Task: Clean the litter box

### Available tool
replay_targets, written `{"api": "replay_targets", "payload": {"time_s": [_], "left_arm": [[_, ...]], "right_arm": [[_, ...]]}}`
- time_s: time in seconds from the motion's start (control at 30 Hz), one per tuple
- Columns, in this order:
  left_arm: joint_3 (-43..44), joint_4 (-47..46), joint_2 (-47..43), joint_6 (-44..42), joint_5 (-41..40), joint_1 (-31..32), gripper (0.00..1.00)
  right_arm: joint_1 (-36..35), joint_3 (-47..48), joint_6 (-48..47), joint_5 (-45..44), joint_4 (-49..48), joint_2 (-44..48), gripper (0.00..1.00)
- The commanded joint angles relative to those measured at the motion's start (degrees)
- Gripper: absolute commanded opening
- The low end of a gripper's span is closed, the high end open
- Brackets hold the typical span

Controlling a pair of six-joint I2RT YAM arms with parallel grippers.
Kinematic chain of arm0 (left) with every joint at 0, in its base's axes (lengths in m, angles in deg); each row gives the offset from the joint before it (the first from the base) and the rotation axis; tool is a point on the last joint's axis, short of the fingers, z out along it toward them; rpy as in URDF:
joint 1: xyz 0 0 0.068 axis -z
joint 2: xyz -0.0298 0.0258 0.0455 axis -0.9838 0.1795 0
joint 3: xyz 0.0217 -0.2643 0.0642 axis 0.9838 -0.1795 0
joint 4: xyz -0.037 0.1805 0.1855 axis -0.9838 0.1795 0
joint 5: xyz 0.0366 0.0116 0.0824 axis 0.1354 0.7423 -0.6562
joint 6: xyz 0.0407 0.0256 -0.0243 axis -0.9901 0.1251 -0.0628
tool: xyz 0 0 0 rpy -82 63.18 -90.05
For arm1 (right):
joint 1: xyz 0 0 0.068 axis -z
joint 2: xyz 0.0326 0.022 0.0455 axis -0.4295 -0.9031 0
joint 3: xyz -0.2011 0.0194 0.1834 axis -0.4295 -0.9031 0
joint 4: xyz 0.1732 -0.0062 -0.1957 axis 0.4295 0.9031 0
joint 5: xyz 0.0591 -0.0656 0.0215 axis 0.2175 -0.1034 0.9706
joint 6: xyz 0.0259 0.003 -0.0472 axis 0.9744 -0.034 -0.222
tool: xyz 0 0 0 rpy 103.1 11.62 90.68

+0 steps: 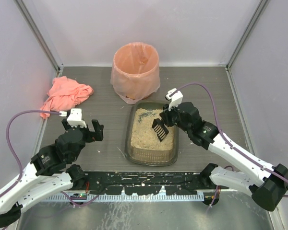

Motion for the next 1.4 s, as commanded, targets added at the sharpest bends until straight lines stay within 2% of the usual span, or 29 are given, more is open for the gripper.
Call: {"api": "replay_targets", "payload": {"time_s": [0.0, 0.27, 0.6, 0.8, 0.97, 1.1, 1.37], "left_arm": [[0.3, -2.0, -0.1, 1.0, -0.1, -0.1, 0.98], [0.0, -1.8, -0.8, 1.0, -0.1, -0.1, 0.98], [-0.6, -2.8, 0.6, 1.2, 1.1, -0.1, 0.98], [-0.8, -3.8, 1.7, 1.3, 1.7, -0.1, 0.98], [-1.5, -5.0, 2.8, 1.8, 2.9, -0.2, 0.98], [-2.1, -6.2, 4.4, 2.4, 4.1, -0.2, 0.98], [-4.6, -12.3, 8.9, 3.1, 8.9, -0.2, 0.98]], "right_arm": [[-0.2, -2.2, 0.3, -0.1, -7.5, 0.9, 0.24], [-0.2, -2.1, 1.8, 1.0, -7.0, 0.1, 0.35], [-0.2, -2.5, 6.5, 0.5, -3.5, -2.1, 0.36], [-0.2, -4.0, 8.7, -2.1, -4.3, -0.7, 0.24], [-0.2, -3.6, 8.2, -1.1, -4.5, -1.1, 0.24], [-0.2, -2.5, 6.4, 0.9, -4.1, -1.9, 0.15], [-0.2, 10.2, -0.9, -1.8, 3.5, -3.5, 0.01]]}}
